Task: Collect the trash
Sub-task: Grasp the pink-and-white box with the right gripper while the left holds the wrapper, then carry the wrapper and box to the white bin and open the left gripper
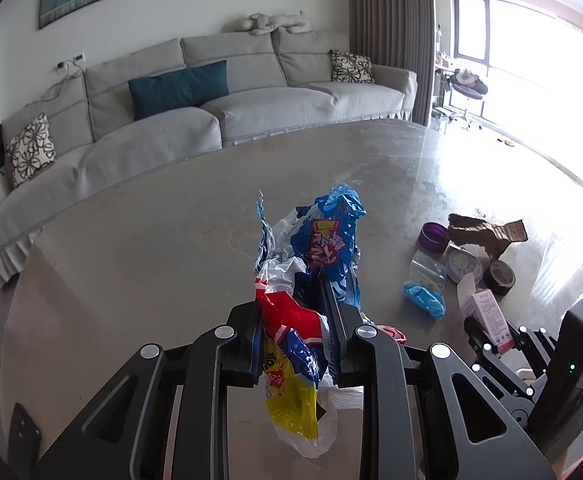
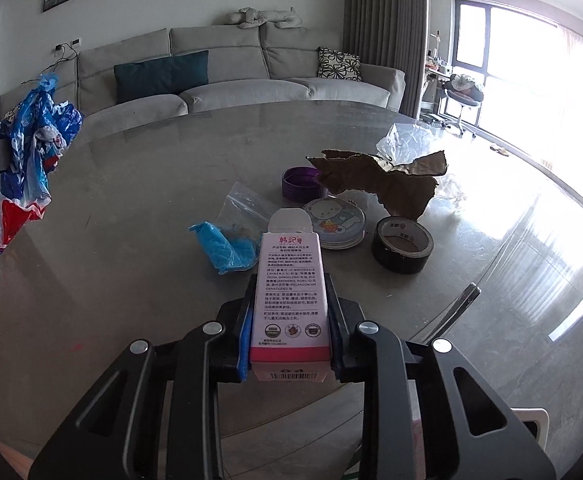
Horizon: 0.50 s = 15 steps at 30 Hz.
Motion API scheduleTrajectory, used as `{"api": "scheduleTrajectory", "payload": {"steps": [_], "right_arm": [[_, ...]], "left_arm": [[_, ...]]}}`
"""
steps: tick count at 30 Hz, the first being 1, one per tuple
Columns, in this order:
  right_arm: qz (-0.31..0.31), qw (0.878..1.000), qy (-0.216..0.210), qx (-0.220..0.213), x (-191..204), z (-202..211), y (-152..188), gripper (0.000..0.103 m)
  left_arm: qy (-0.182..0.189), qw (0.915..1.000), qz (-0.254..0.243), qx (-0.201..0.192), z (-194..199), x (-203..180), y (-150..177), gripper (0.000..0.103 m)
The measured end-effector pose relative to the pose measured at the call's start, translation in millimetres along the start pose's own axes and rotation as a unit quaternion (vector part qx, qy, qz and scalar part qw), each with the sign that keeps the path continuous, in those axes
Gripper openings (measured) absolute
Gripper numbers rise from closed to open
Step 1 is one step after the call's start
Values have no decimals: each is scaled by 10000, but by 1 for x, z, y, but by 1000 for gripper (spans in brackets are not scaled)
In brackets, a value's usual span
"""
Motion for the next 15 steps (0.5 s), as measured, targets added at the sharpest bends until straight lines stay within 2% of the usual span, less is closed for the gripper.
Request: {"api": "scheduleTrajectory", "payload": {"steps": [15], "right_arm": [[129, 9989, -87, -434, -11, 79, -24, 30]], "left_arm": [[188, 9997, -126, -71, 21, -24, 4, 25]]}}
Point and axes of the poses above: each gripper's, at about its wrist camera, not at the fingertips, and z roughly against the way its jaws point, x to its left, y to its underside, the point moved 6 cm from there along -z, roughly the way its jaws point, and after that the axes turned 2 degrees about z, right-handed, at the moved point
